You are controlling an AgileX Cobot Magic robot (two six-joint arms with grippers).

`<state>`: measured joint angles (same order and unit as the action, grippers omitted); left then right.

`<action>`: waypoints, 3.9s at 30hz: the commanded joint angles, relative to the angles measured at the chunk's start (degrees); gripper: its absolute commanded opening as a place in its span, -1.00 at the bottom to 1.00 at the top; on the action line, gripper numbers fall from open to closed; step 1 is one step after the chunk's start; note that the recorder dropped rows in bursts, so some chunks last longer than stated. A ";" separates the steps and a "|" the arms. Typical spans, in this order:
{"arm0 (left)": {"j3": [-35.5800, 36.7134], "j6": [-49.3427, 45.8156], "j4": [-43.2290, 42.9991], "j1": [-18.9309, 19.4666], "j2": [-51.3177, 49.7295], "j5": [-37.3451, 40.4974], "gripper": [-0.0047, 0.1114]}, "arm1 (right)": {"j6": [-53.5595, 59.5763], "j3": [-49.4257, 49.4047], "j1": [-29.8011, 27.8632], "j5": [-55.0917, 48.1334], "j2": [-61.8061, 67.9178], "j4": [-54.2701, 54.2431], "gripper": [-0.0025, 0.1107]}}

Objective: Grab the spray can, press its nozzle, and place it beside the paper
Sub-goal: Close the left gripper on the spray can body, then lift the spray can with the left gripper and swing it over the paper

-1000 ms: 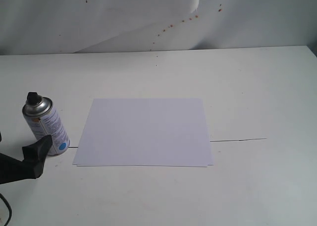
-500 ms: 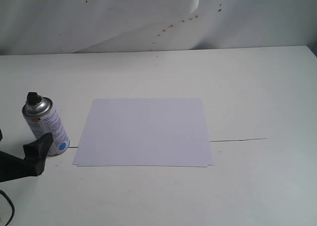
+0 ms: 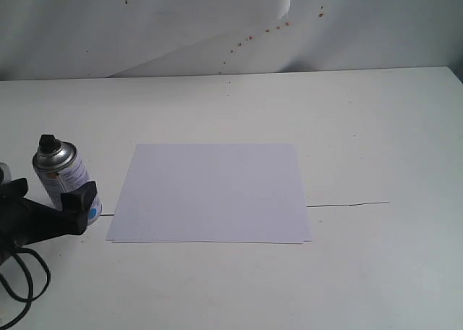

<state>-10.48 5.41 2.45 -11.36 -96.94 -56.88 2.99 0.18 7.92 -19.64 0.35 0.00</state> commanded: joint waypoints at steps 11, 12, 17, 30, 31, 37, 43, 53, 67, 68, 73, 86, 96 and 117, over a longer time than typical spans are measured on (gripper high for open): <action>-5.28 0.18 -0.01 1.87 -11.76 -8.85 0.88 | -0.01 -0.18 -0.52 0.07 -0.35 0.00 -0.96; -5.28 0.18 -0.01 3.08 -12.78 -8.85 0.88 | -0.01 -0.18 -0.52 0.07 -0.35 0.00 -0.96; -6.60 0.30 -2.45 3.53 -13.37 -9.09 0.88 | -0.01 -0.18 -0.52 0.07 -0.35 0.00 -0.96; -7.84 0.18 -4.32 3.53 -13.37 -9.01 0.88 | -0.01 -0.18 -0.52 0.07 -0.35 0.00 -0.96; -7.98 0.18 -4.57 3.53 -13.60 -8.98 0.88 | -0.01 -0.18 -0.52 0.07 -0.35 0.00 -0.96; -8.46 0.42 -4.57 3.53 -16.16 -9.02 0.88 | -0.01 -0.18 -0.52 0.07 -0.35 0.00 -0.96; -8.46 0.53 -4.57 3.53 -16.45 -9.35 0.88 | -0.01 -0.18 -0.52 0.07 -0.35 0.00 -0.96; -8.54 0.19 -3.03 3.53 -16.45 -9.47 0.88 | -0.01 -0.18 -0.52 0.07 -0.35 0.00 -0.96; -8.54 0.19 -3.29 3.53 -16.45 -9.31 -0.19 | -0.01 -0.18 -0.52 0.07 -0.35 0.00 -0.96; -8.54 0.19 -3.91 3.53 -16.45 -9.21 -0.46 | -0.01 -0.18 -0.52 0.07 -0.35 0.00 -0.96; -8.54 -0.06 -5.02 3.53 -16.45 -9.30 -0.92 | -0.01 -0.18 -0.52 0.07 -0.35 0.00 -0.96; -8.54 2.74 -4.11 3.43 -10.65 -7.21 -0.92 | -0.01 -0.18 -0.52 0.07 -0.35 0.00 -0.96; -13.29 2.89 -11.34 3.43 -1.31 11.41 -0.92 | -0.01 -0.18 -0.52 0.07 -0.35 0.00 -0.96; -32.04 -12.85 -11.99 -2.91 4.58 44.38 -0.92 | -0.01 -0.18 -0.52 0.07 -0.35 0.00 -0.96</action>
<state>-40.77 -2.66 -9.82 -13.03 -93.25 -11.90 2.99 0.18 7.92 -19.64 0.35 0.00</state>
